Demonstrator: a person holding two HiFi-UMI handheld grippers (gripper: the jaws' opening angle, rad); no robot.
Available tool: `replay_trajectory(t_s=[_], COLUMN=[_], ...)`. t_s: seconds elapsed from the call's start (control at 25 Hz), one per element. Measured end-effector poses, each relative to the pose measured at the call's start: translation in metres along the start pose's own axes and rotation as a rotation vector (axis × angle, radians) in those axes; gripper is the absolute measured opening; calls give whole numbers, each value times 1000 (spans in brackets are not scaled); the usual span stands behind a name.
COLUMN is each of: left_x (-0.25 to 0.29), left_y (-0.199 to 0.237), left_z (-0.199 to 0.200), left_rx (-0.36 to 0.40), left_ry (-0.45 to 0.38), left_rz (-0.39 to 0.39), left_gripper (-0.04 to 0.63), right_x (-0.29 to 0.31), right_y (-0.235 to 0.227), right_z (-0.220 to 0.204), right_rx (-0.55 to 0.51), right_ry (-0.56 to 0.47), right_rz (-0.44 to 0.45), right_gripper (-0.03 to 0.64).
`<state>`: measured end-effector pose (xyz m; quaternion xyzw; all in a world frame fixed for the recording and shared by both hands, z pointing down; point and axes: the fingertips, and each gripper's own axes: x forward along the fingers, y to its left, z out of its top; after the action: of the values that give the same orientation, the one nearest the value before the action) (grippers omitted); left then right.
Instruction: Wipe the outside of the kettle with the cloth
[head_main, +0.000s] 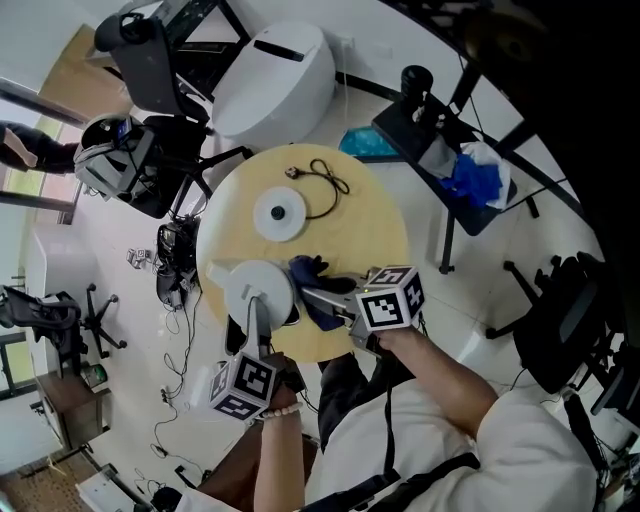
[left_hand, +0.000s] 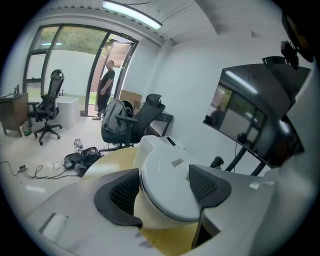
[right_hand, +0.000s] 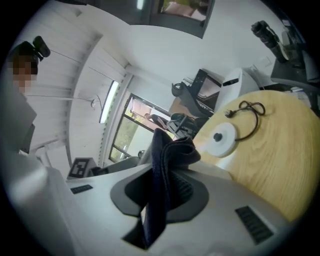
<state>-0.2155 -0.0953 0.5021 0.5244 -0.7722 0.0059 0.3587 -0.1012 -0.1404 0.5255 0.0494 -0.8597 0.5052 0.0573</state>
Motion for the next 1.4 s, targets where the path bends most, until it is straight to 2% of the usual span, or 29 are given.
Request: replay_trajectory(t_s=[0.16,0.24,0.36,0.48,0.84,0.96,1.08,1.24,1.4], left_x=[0,-1,-2,-3,-9,-12,-17,-21,-21], left_y=[0,1,2,-3,-4,-6,-10,-14,-11], left_z=[2,2,0,-1,-11,-12,-18,-22,-21], left_rx=[-13,-31,-94,-149,-126,-130,-126,-85,-97], left_ry=[-10,-19,-27,-2,33,50,77,101,82], left_rz=[18,30,53,58,30,0,-45,-82,-86], left_gripper=[314,314,316,318,319,316,310,298,298], right_x=[-5,-4,-4,-2,13,18,19,18,12], right_y=[39,40,25,-6,-103,-139,-162,-164,-120], right_z=[14,15,13,1,-46,-66,-78,-77,-58], right_rx=[-27,-29,34,72,181,233,240,248,213], right_ry=[-16,-24,-65,-69,-5,13,30,33,16], right_rz=[87,102,124,75,-89,-163,-227,-235,-149], right_gripper=[64,64,64,64,64,64,64,64,64])
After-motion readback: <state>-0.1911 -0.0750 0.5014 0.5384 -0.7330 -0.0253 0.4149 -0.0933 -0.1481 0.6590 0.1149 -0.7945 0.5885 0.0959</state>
